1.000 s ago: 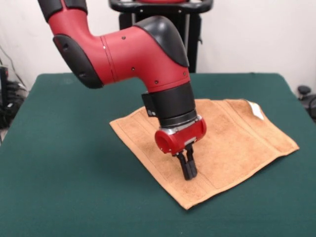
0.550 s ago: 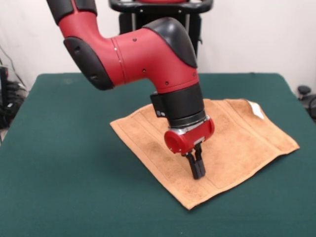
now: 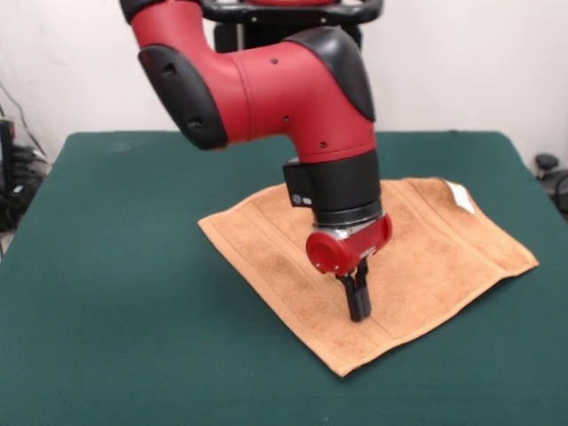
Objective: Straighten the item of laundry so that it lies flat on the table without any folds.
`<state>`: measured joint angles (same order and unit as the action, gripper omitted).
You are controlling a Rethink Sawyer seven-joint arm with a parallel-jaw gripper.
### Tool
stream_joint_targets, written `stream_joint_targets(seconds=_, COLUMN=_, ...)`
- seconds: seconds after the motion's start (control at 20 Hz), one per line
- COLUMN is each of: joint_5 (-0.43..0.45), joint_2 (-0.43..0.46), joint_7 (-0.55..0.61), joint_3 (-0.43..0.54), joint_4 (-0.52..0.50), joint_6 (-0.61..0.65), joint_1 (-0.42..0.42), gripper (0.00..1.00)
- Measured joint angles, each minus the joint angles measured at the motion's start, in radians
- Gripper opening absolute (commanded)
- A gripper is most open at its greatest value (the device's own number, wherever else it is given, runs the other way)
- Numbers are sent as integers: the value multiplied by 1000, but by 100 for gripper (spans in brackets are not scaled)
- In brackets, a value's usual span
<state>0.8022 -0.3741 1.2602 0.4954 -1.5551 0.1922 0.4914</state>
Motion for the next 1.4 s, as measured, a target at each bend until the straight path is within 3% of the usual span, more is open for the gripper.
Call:
stream_joint_targets(seconds=0.6, joint_5=-2, joint_2=-29, joint_7=0, joint_3=-109, joint_4=23, joint_6=0, joint_1=-103, gripper=0)
stream_joint_targets(seconds=1.05, joint_5=-2, joint_2=-30, joint_7=0, joint_3=-307, joint_4=97, joint_6=-5, joint_1=-302, gripper=0)
stream_joint_targets(seconds=1.4, joint_5=-3, joint_2=-15, joint_7=0, joint_3=-409, joint_4=130, joint_6=-12, joint_1=-392, gripper=0)
